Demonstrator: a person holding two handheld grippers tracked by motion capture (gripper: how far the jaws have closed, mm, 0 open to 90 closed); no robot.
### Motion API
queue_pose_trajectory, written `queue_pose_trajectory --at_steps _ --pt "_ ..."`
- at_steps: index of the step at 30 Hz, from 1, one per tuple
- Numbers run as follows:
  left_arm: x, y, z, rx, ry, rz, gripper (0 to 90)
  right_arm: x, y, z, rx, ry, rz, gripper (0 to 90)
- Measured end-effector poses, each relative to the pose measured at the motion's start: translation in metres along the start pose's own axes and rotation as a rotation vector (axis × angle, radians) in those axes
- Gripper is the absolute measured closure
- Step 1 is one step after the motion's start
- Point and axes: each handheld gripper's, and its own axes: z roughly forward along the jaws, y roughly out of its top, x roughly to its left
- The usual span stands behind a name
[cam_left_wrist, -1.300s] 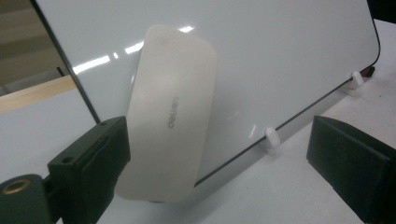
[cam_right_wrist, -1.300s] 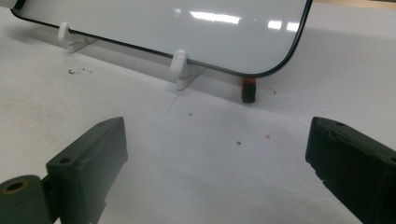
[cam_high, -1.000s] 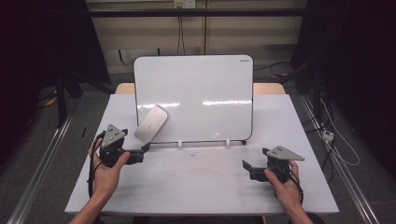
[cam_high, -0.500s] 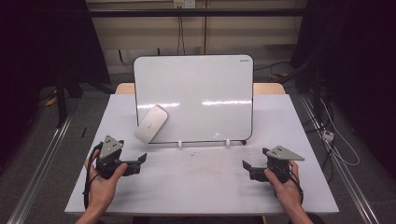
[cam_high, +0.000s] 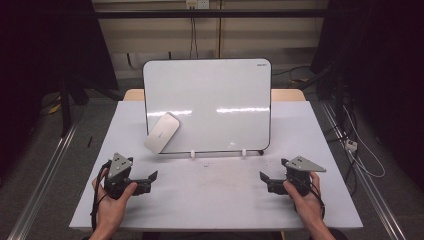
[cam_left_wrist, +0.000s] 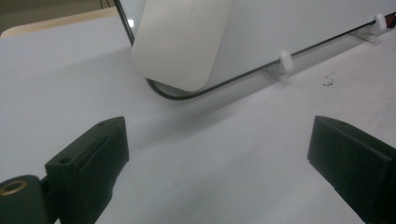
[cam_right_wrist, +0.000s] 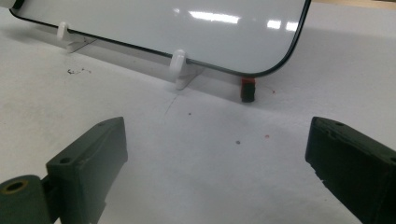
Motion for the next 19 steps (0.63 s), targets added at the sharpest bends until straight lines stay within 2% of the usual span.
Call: queue_pose_trajectory --at_steps 3,5,6,12,17,19 --pt "-0.001 -0.004 -0.001 -0.023 -0.009 -0.027 5.2 0.000 0.000 0.000 -0.002 -0.001 -0.001 5.6" --pt "-0.001 -0.007 -0.002 -0.043 0.015 -0.024 5.3 0.000 0.000 0.000 -0.002 -0.002 -0.003 5.6" --pt "0.000 -0.008 -0.001 -0.047 0.013 -0.018 5.4 -0.001 0.000 0.000 -0.002 -0.002 -0.002 5.5" --pt "0.001 -0.011 -0.003 -0.059 0.032 -0.036 5.4 0.000 0.000 -0.001 0.000 -0.002 -0.001 5.5" --pt "0.001 -0.011 -0.003 -0.053 0.009 -0.044 5.4 -0.001 -0.001 0.000 0.000 -0.002 0.001 5.5" --pt "0.001 -0.011 -0.004 -0.060 0.018 -0.045 5.4 -0.001 -0.001 0.000 0.001 -0.002 -0.001 5.6"
